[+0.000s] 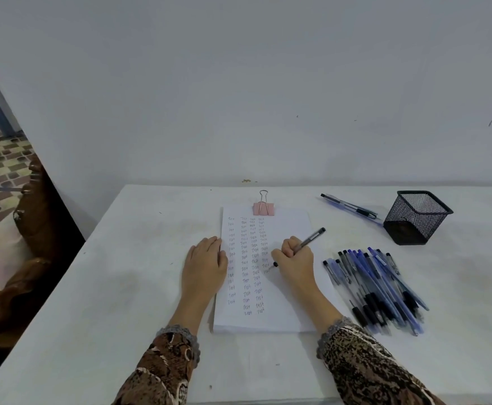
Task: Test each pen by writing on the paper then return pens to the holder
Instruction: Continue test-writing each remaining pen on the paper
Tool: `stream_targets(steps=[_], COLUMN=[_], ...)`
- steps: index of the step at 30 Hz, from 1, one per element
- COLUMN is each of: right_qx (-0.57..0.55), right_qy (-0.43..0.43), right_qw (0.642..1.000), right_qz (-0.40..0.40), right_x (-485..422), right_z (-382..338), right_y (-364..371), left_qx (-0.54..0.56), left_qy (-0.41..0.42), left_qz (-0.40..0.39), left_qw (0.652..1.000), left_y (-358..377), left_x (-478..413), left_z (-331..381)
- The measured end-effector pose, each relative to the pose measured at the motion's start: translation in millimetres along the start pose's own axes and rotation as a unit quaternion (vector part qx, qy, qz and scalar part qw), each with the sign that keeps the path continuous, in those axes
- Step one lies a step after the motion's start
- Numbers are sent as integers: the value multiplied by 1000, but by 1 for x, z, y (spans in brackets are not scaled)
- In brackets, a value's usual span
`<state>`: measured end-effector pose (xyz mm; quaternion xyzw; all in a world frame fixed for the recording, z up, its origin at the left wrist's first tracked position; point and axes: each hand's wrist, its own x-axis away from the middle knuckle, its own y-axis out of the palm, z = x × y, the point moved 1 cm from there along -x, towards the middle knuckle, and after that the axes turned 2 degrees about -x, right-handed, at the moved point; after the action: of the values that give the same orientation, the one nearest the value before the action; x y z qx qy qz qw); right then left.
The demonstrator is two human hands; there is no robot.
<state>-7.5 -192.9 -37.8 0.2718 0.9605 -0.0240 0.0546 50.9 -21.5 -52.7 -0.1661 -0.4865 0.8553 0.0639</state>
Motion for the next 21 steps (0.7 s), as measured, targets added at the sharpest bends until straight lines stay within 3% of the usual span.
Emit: stream_targets(steps=[4,7,11,15,17,21], right_qx=[-211,-245,-306,-419,-417,-342], right_qy=[118,176,175,202,214,209], right_qw=[970,953,935,885,883,916], right_qz=[-13,-10,31,33,22,18], right_x=[-8,-14,-15,-14,-14,-12], right_z=[0,-7,-10,-5,-6,-9], right_y=[-10,-13,-14,-14,-14,-8], left_qx=[1,0,-2,-4,-7,-7], left_qy=[0,1,2,2,1,4], left_qz=[0,4,1,1,1,2], left_qw=[1000,1000,1000,1000,1000,1000], left_y=[-1,-3,-3,-2,-2,-2], left_x=[1,2,1,1,1,1], left_z=[2,2,2,2,1,2])
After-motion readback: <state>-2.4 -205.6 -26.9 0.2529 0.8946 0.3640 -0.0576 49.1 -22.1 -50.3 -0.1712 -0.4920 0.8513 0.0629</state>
